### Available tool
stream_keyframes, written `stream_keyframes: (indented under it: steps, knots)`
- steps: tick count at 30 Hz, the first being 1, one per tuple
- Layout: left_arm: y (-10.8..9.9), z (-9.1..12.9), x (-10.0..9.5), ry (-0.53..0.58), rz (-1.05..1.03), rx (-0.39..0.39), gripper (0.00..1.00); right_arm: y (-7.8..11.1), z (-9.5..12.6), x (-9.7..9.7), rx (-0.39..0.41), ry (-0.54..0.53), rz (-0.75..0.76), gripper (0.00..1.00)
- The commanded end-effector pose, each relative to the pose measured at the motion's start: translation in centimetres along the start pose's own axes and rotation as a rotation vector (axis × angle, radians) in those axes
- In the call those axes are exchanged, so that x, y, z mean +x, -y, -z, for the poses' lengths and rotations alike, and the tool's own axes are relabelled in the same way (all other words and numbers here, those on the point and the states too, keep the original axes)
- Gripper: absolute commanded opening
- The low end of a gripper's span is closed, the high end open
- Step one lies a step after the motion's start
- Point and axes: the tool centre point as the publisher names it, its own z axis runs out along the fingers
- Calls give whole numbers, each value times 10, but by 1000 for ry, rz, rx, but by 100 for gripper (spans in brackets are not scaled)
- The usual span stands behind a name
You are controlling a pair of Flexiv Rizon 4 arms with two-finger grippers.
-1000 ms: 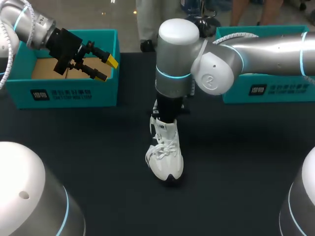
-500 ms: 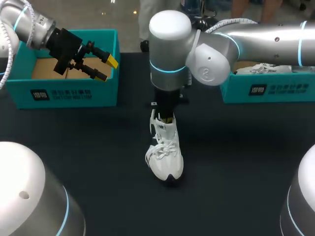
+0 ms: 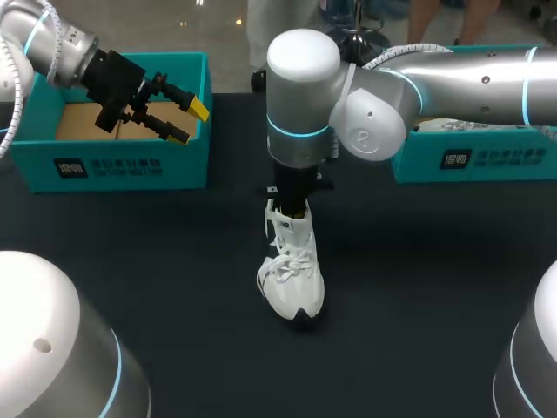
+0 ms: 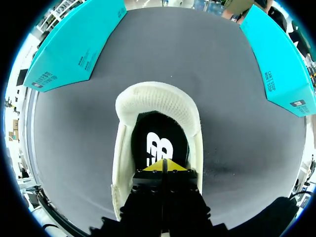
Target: Take the shoe out of the shoebox, open the shoe tongue, remove and reinsert the insole, then place the shoe into the shoebox
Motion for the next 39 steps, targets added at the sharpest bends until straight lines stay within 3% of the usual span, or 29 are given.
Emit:
stream_keyframes:
  steps: [1,10,24,32,39]
  knots:
    - [0,0,0,-3,-1,0,100,-1,-6,3,6,-3,-3,0]
    - [0,0,0,-3,-1,0,100,-14,16,-4,-73,33,-6,0]
    - [0,0,0,-3,-1,0,100,-40,-9,-2,-96,7,14,0]
    - [0,0,0,-3,-1,0,100,-32,-16,-1,-59,2,23,0]
    - [0,0,0,-3,-1,0,100,-25,10,0,-31,13,10,0]
